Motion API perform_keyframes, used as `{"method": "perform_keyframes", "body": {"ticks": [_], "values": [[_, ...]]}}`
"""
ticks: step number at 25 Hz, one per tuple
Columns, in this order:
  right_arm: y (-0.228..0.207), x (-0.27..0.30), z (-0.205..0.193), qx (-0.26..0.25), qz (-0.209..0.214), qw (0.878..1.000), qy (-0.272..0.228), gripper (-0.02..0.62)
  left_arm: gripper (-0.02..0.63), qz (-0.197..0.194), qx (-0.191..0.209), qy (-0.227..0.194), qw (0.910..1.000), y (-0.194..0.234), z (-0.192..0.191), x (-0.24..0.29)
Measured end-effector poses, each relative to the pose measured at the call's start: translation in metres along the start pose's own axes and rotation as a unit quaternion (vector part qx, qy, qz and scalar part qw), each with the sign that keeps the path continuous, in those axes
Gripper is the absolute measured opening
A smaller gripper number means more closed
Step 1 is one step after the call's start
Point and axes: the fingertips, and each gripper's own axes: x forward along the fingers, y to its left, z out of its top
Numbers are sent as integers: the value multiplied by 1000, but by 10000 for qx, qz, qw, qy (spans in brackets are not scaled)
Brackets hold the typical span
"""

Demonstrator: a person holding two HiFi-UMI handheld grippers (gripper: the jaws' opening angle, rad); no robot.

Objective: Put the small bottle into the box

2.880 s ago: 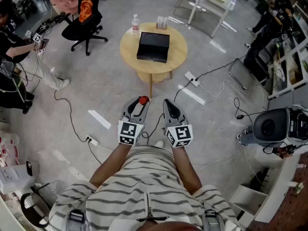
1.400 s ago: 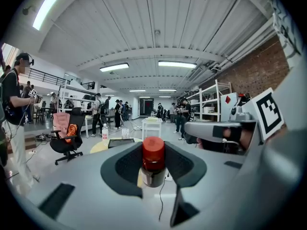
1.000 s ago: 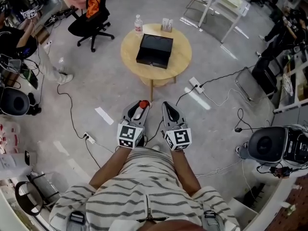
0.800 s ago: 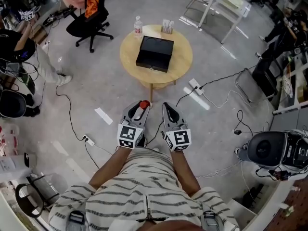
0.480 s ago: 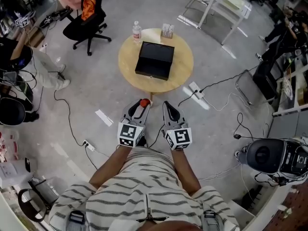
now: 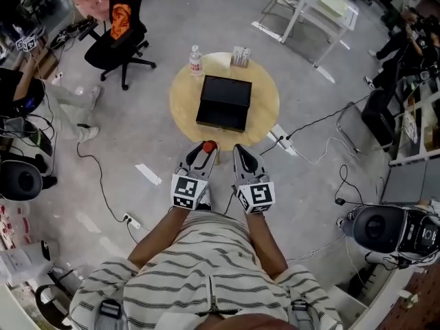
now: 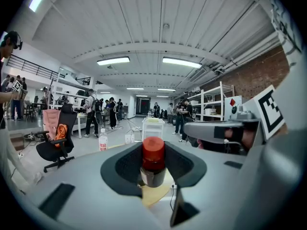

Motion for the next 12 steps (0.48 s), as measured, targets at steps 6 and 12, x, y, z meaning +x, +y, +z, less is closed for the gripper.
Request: {"method": "perform_keyframes", "body": {"ticks": [6, 12], "values": [[-11, 35, 7, 16, -240, 9997, -16, 9, 149, -251, 162, 43, 9995, 28, 7, 25], [-15, 51, 11, 7, -378, 9993, -47, 9, 149, -415, 197, 10, 9989, 41, 11, 40]]}}
